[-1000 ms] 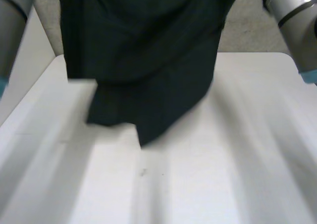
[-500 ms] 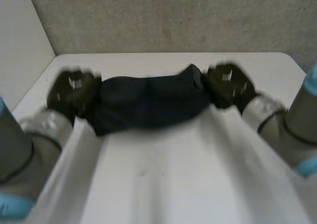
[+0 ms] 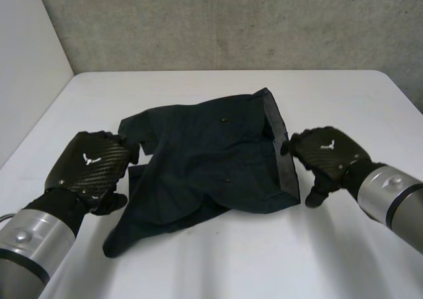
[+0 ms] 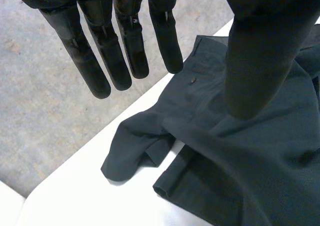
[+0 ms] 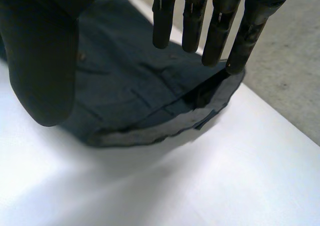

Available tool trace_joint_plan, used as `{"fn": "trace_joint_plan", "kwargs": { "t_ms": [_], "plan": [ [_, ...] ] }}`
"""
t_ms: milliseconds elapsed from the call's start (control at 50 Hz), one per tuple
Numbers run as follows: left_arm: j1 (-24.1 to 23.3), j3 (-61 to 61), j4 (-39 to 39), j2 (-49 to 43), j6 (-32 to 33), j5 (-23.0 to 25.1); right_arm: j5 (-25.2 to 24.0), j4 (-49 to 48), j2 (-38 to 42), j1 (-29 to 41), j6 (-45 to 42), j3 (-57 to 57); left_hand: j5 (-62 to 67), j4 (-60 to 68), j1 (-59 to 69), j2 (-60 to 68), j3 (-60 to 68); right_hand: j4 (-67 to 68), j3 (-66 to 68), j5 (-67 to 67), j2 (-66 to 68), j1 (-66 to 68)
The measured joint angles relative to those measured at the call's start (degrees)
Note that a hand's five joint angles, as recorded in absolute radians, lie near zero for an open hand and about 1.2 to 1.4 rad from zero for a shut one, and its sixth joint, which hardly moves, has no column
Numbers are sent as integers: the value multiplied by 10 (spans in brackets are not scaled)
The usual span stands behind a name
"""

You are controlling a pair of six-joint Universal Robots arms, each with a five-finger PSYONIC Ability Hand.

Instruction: Fold the shorts.

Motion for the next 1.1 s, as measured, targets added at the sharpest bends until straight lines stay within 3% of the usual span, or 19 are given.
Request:
{"fn": "trace_joint_plan", "kwargs": {
  "t_ms": [160,400,420,580,660,700,740,920,1100],
  "plan": [
    [11,-28,-25,3,-51,-1,-8,1,-2,5,55,-8,-4,-4,0,-5,-4,0,0,0,0,0],
    [38,-43,-55,-14,-141,-1,-13,4,47,32,-30,-15,-47,-47,-54,-48,-49,1,0,1,0,0],
    [43,-45,-58,-27,-161,-1,-8,5,92,55,-62,-37,-61,-62,-67,-60,-57,1,1,2,0,0],
    [59,-52,-58,-59,-174,-2,-4,3,165,78,-70,-74,-63,-63,-67,-62,-57,27,21,31,13,15],
    [68,-56,-58,-64,-173,-2,-4,-3,191,83,-69,-85,-63,-63,-67,-62,-57,151,147,139,149,125],
    [74,-60,-57,-67,-172,-1,0,-16,206,86,-67,-91,-63,-63,-69,-63,-57,361,355,346,362,291],
    [76,-62,-57,-67,-172,-1,3,-23,211,86,-65,-93,-64,-63,-70,-63,-57,440,431,422,431,344],
    [75,-68,-56,-86,-171,0,58,-61,210,91,-20,-94,-103,-105,-100,-99,-99,469,454,445,451,370],
    [69,-65,-39,-138,-171,-2,77,-64,192,93,41,-84,-104,-105,-100,-99,-99,469,454,445,451,370]
  ]
}}
